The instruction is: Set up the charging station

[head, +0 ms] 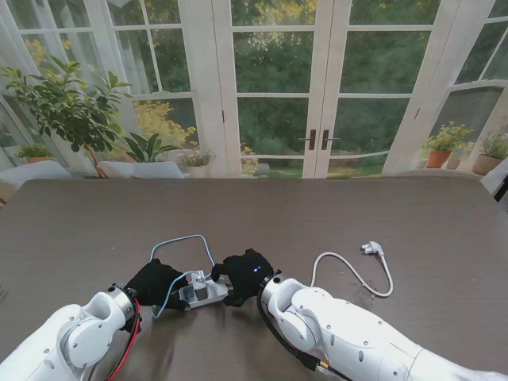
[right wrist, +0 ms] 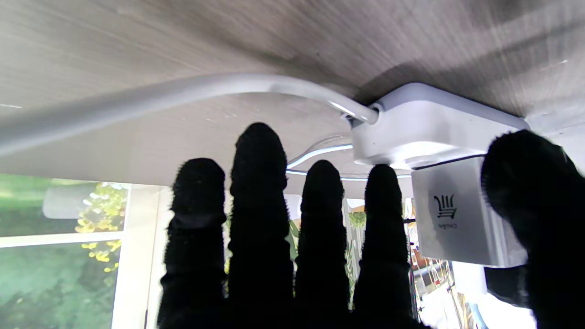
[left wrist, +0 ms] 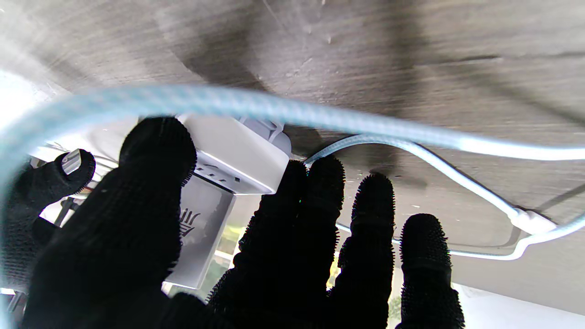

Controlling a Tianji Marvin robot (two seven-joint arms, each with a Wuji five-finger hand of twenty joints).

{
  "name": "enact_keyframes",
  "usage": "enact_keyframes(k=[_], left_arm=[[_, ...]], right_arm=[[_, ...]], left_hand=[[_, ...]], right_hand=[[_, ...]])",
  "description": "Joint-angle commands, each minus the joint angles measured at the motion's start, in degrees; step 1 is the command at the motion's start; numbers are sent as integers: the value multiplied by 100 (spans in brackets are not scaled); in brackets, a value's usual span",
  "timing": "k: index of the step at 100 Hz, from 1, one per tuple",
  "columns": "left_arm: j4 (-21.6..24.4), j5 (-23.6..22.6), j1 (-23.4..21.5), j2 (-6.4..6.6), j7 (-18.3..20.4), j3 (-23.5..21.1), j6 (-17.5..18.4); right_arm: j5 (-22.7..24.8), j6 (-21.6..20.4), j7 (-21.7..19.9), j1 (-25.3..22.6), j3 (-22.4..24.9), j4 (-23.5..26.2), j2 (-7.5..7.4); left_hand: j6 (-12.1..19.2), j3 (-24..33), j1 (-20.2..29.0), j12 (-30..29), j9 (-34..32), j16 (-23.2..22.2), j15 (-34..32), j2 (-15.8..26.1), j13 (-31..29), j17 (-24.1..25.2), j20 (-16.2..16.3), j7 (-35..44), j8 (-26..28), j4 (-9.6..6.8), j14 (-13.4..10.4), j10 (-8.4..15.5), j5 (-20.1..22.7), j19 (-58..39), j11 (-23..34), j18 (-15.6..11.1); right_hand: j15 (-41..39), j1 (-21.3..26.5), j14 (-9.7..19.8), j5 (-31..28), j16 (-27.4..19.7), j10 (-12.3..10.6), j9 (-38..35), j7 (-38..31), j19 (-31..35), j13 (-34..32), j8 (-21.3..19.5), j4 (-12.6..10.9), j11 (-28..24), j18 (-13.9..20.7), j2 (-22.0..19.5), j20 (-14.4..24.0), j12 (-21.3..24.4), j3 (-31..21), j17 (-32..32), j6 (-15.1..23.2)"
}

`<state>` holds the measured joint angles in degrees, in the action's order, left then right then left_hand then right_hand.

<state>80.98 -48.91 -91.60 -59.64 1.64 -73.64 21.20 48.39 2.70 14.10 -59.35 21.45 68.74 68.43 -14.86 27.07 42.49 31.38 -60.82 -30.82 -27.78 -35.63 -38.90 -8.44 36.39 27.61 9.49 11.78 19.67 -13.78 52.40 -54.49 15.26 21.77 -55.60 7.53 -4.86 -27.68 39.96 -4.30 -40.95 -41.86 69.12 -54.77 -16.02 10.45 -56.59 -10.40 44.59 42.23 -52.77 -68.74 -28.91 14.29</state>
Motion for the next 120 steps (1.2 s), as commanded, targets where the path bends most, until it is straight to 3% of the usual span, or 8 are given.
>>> enact_keyframes(k=[1,36,86,120], left_arm=[[-32,-3,-56,6,140,6,-10],[-64,27,-27,3,134,45,-18],[-66,32,-30,0,122,61,-40],[-69,62,-24,-2,137,75,-60]], right_arm=[[37,-24,-110,-66,-16,-7,-10],[117,-162,268,-212,143,29,9],[17,-200,200,-48,-94,-265,77],[100,-218,250,-124,-24,-192,22]], left_hand=[[602,639,774,-26,-285,-64,-78,747,-81,33,61,813,237,-164,36,66,770,-222,83,121],[596,650,764,-24,-290,-65,-80,746,-84,30,62,803,246,-161,25,61,776,-224,85,118],[588,653,752,-24,-283,-67,-84,762,-85,31,63,789,254,-158,28,67,786,-227,82,119],[587,652,750,-25,-283,-65,-80,763,-78,40,61,775,259,-160,36,60,786,-220,80,115]], right_hand=[[-160,0,75,-183,105,-124,-98,-148,287,-207,-79,-215,-118,2,-8,130,-88,-61,-29,72],[-199,45,77,-156,86,-150,-240,-170,372,-374,-102,-191,-69,-37,145,127,-64,-183,-132,215],[-234,29,104,-205,95,-178,-291,-233,393,-424,-169,-192,-60,-18,14,111,-79,-103,-148,202],[-255,56,136,-219,89,-186,-311,-263,417,-484,-196,-212,-61,-11,-35,104,-85,-113,-184,169]])
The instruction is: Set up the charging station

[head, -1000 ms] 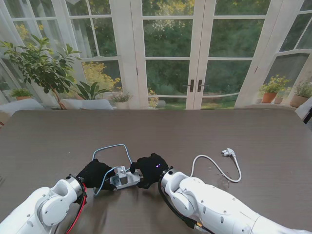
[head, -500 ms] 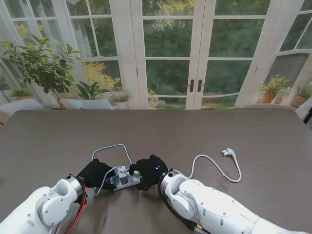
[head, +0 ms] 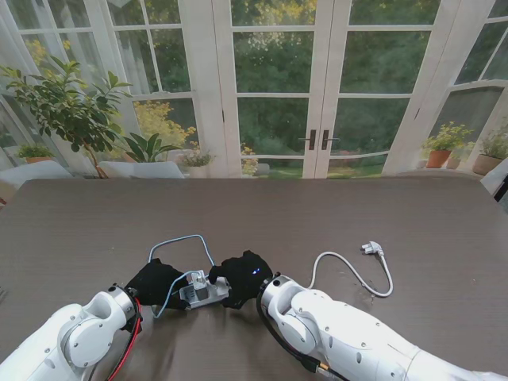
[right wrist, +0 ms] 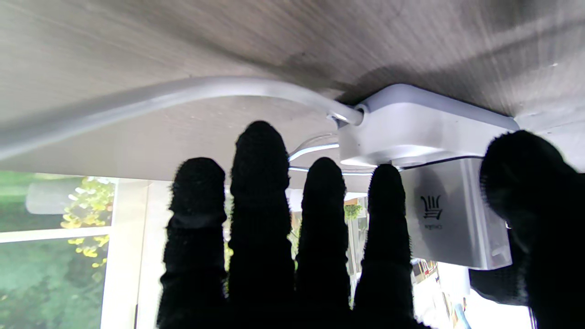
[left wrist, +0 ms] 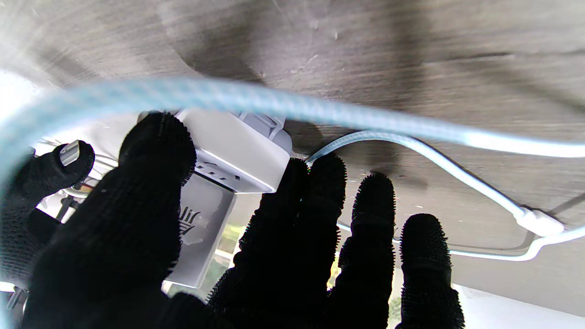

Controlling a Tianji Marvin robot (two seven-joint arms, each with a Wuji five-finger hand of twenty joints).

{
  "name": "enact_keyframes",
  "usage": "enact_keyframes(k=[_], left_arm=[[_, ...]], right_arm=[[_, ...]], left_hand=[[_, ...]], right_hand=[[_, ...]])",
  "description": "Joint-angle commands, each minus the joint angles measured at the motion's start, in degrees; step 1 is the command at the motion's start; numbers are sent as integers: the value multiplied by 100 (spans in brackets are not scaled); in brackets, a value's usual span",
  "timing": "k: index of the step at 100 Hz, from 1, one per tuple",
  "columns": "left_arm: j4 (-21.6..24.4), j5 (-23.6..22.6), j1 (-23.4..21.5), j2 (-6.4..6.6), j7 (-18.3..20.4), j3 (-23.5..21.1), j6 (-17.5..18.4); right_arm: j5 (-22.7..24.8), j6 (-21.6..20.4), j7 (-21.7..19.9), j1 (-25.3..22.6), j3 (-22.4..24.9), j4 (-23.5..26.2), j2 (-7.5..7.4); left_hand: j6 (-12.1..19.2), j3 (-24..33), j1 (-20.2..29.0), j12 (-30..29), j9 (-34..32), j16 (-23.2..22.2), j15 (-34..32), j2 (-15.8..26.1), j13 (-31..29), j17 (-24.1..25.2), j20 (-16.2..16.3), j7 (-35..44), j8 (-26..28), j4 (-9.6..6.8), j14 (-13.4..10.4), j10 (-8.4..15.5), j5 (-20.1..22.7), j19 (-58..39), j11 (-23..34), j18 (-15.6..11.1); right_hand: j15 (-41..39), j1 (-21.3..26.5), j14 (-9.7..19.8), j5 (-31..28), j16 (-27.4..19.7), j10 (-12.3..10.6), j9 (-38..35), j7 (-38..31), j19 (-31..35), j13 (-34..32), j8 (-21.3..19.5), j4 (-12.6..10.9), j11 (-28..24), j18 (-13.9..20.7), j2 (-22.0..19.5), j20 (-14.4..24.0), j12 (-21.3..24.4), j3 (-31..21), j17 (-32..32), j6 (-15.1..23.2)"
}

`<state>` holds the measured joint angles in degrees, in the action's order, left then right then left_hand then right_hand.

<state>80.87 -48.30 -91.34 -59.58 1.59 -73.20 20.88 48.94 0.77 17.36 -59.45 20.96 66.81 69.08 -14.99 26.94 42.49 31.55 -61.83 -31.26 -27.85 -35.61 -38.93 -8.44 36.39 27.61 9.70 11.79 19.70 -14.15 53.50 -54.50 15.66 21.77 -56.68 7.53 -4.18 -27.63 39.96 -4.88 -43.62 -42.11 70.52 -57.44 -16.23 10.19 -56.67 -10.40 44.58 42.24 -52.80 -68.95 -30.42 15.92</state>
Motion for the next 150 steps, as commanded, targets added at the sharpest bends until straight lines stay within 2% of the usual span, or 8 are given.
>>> enact_keyframes(k=[1,35,48,64,124,127,139,150], left_arm=[[-58,1,-49,-8,144,32,-28],[-91,28,-18,-11,137,60,-23],[-106,33,-7,-12,129,64,-16],[-96,38,-19,-11,140,64,-33],[-69,50,-34,-9,174,44,-44],[-69,50,-35,-10,173,43,-44],[-71,59,-34,-11,173,41,-42],[-76,61,-31,-10,176,39,-37]], right_arm=[[51,-27,-68,-121,34,8,-46],[124,-104,109,-198,129,56,-60],[110,-138,304,-209,121,-43,-5],[89,-165,509,-178,80,-183,68],[110,-188,448,-127,-4,-229,54],[116,-182,438,-120,-15,-233,52],[108,-161,380,-99,-53,-258,48],[136,-142,333,-83,-79,-246,27]], left_hand=[[603,664,748,-42,-183,-20,-74,760,-76,40,61,777,239,-161,35,95,679,-220,41,114],[600,665,740,-40,-190,-21,-77,766,-80,33,65,768,245,-160,28,94,680,-227,44,125],[609,670,741,-40,-188,-22,-78,764,-78,34,65,768,250,-158,33,94,686,-227,43,123],[611,672,733,-40,-185,-22,-79,765,-79,29,65,762,250,-156,36,90,687,-229,41,118],[575,666,694,-40,-188,-24,-83,811,-81,29,64,727,263,-151,43,75,707,-232,39,122],[579,669,697,-40,-186,-23,-79,815,-73,29,64,720,264,-152,44,76,704,-232,37,123],[576,666,691,-42,-187,-21,-78,824,-75,29,63,709,271,-152,38,71,712,-232,35,123],[570,667,682,-42,-185,-20,-76,829,-76,29,63,698,280,-152,44,63,718,-232,33,123]], right_hand=[[-149,65,69,-227,89,-126,-49,-239,279,-222,-176,-187,-55,-10,-34,103,-83,-96,-36,4],[-292,613,107,-512,96,-95,-525,-318,580,-685,-190,-313,-94,-77,-215,154,-55,-822,-394,79],[-422,1209,168,-432,111,-79,-802,-318,731,-901,-196,657,-71,-95,302,125,-293,-1178,-517,82],[-531,1871,199,-394,121,-77,-1141,-347,842,-1181,-211,1054,-110,-120,515,124,-323,-1345,-668,88],[-658,1710,201,-1036,168,-113,-1505,-601,992,-1475,-286,1022,-230,-110,443,139,-504,-1370,-809,-3],[-653,1688,234,-1053,174,-115,-1525,-763,1007,-1491,46,1012,-184,-100,426,118,-550,-1376,-817,-32],[-633,1632,247,-1127,172,-113,-1530,-1049,1010,-1499,406,968,-187,-100,355,113,-557,-1362,-816,-95],[-647,1593,224,-1247,181,-120,-1555,-1215,1023,-1502,474,962,-189,-87,311,117,-566,-1352,-824,-99]])
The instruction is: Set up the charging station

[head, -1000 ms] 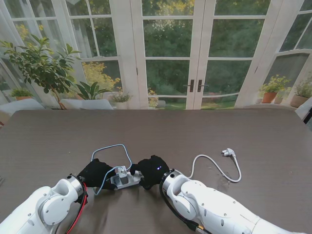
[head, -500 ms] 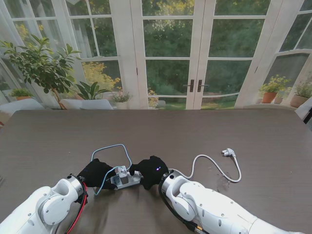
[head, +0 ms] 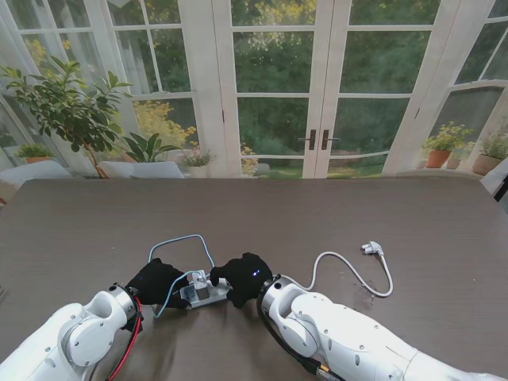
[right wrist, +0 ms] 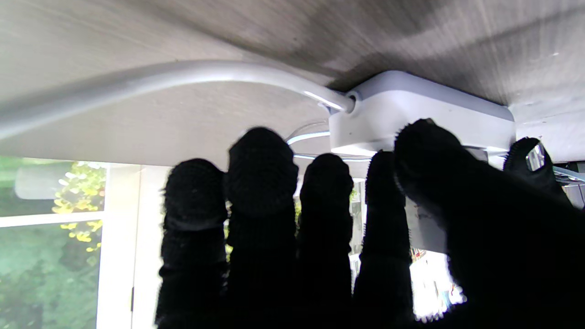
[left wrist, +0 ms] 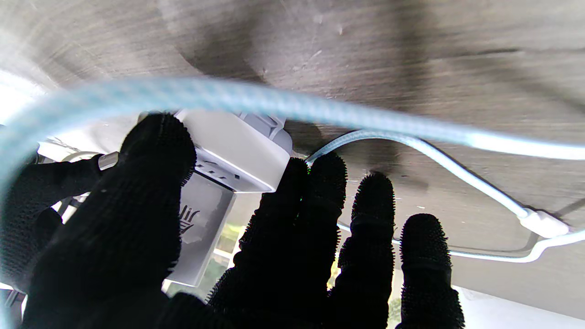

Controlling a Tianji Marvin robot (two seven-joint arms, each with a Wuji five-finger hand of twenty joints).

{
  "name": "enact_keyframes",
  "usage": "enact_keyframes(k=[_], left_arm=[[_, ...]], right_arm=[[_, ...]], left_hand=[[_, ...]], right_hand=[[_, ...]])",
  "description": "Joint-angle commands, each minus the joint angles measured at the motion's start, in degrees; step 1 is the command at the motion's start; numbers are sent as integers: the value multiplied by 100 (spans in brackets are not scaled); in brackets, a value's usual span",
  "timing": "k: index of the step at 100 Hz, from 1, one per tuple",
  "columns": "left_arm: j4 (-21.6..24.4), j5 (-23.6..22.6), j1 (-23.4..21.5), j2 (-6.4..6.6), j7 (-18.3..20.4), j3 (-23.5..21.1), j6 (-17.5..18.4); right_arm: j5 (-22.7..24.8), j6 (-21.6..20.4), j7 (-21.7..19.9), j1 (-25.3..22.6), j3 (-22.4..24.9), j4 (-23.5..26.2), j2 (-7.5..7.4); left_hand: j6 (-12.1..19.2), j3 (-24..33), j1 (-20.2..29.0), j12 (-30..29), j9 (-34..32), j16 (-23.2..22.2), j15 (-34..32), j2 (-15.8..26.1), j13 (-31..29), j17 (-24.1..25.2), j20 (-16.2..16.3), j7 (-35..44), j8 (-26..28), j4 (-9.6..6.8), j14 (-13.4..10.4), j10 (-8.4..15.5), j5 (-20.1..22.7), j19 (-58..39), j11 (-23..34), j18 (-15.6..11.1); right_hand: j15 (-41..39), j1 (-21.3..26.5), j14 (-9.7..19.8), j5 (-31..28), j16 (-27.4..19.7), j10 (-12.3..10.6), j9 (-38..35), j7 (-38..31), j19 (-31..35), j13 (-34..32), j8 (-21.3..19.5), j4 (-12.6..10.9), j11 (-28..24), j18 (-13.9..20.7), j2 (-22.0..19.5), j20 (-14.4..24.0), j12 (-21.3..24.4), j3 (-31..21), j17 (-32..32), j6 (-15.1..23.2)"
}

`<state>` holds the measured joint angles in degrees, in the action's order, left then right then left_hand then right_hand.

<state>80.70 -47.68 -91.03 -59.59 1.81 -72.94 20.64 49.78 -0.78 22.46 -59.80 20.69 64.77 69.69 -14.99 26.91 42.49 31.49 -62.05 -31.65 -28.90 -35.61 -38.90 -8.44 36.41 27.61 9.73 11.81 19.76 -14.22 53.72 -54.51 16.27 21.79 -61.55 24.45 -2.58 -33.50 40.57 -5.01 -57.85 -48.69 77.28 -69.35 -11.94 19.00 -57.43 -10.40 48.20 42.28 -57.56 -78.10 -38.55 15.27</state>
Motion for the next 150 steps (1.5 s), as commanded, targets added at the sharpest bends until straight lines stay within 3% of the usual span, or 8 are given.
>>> enact_keyframes(k=[1,36,73,112,150], left_arm=[[-59,1,-62,-9,155,13,-14],[-73,28,-54,-14,144,19,-16],[-68,34,-67,-17,131,2,-8],[-89,40,-66,-21,96,-9,26],[-116,69,-54,-25,83,-4,57]], right_arm=[[57,15,-182,-49,-51,-36,-38],[80,21,-356,-86,-85,35,-104],[19,65,-436,-142,-66,82,-105],[-12,175,-658,-169,-178,116,-136],[-1,306,-881,-114,-341,92,-171]], left_hand=[[570,671,683,-36,-167,18,29,826,-79,29,62,697,278,-154,36,71,697,-231,-27,121],[556,688,666,-37,-170,18,31,837,-80,31,59,667,302,-150,50,62,713,-227,-28,121],[562,706,641,-32,-191,14,18,844,-104,16,63,647,323,-144,56,55,727,-237,-21,131],[556,713,620,-30,-192,14,22,868,-96,14,61,618,341,-139,64,51,734,-240,-24,129],[560,700,615,-32,-191,16,28,877,-92,13,58,597,353,-135,60,47,738,-238,-30,135]], right_hand=[[-164,-100,64,-648,121,-109,-137,-665,348,-317,158,67,-105,-81,-57,112,-98,-428,-11,-37],[-146,-130,80,-877,116,-122,-228,-1123,371,-373,478,35,-77,-64,-178,111,-126,-419,-36,-232],[-195,-152,67,-695,145,-109,-189,-831,416,-367,503,10,-44,-47,-219,131,-139,-384,-27,-361],[-613,15,94,-994,258,-83,-325,-716,661,-419,568,-23,-271,-7,-190,233,-383,-516,-50,-1024],[-703,-49,97,-938,263,-93,-286,-669,740,-374,581,-91,-257,70,-411,268,-468,-446,4,-1088]])
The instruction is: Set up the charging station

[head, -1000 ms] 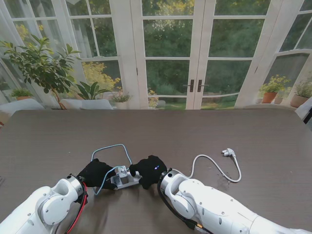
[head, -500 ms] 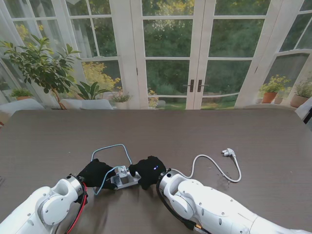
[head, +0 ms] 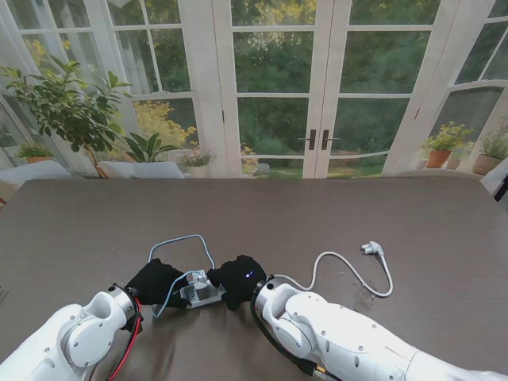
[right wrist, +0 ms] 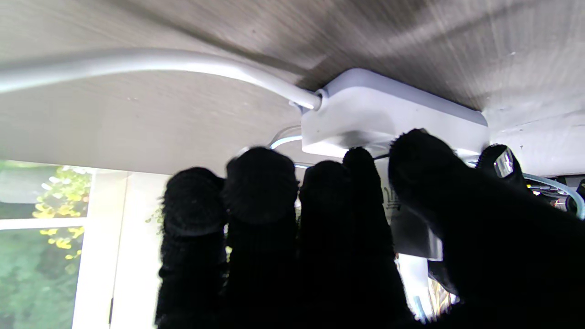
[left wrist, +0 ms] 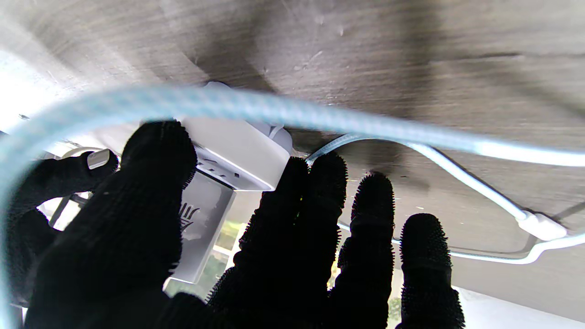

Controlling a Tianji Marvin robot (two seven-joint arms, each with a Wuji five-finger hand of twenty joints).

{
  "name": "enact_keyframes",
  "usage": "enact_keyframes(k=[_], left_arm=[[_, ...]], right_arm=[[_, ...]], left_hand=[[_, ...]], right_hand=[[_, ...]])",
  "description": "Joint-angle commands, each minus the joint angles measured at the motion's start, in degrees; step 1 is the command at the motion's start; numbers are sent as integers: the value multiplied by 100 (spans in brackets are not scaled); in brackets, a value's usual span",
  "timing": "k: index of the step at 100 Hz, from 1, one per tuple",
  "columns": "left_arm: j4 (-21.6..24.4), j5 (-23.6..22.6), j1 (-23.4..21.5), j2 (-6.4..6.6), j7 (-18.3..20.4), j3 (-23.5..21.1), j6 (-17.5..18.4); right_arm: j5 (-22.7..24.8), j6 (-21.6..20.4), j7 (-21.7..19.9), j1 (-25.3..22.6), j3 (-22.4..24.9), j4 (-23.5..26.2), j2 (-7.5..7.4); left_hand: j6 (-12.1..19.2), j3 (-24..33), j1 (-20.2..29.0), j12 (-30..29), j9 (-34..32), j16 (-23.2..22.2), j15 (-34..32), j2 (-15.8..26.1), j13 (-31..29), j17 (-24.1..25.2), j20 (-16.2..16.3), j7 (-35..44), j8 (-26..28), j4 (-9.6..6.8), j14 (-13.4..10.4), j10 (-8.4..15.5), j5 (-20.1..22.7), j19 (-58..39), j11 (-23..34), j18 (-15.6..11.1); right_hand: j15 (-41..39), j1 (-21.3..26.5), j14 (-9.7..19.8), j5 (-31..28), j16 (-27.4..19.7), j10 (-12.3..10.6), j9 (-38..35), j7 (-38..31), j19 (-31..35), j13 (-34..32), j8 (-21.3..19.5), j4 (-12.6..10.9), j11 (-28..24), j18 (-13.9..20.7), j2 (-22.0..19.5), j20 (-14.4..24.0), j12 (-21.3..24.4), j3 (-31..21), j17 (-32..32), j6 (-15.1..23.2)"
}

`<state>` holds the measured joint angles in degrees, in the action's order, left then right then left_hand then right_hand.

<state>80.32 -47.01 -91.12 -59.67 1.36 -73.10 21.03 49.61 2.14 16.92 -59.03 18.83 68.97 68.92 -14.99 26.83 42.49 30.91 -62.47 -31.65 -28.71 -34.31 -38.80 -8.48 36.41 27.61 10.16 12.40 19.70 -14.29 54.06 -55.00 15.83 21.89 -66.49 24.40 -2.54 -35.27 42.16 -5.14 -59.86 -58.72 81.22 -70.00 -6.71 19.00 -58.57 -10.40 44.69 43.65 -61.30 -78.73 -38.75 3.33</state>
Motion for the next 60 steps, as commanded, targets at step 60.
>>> enact_keyframes(k=[60], left_arm=[[-49,-6,-114,-26,75,-55,38]], right_arm=[[-130,33,-488,-144,-297,-441,-48]], left_hand=[[532,720,605,28,-164,15,8,748,-120,9,57,588,325,-192,83,37,738,-188,15,136]], right_hand=[[-470,174,-19,-798,187,-17,-168,435,911,-178,85,-6,-155,479,-107,443,-181,-374,203,-265]])
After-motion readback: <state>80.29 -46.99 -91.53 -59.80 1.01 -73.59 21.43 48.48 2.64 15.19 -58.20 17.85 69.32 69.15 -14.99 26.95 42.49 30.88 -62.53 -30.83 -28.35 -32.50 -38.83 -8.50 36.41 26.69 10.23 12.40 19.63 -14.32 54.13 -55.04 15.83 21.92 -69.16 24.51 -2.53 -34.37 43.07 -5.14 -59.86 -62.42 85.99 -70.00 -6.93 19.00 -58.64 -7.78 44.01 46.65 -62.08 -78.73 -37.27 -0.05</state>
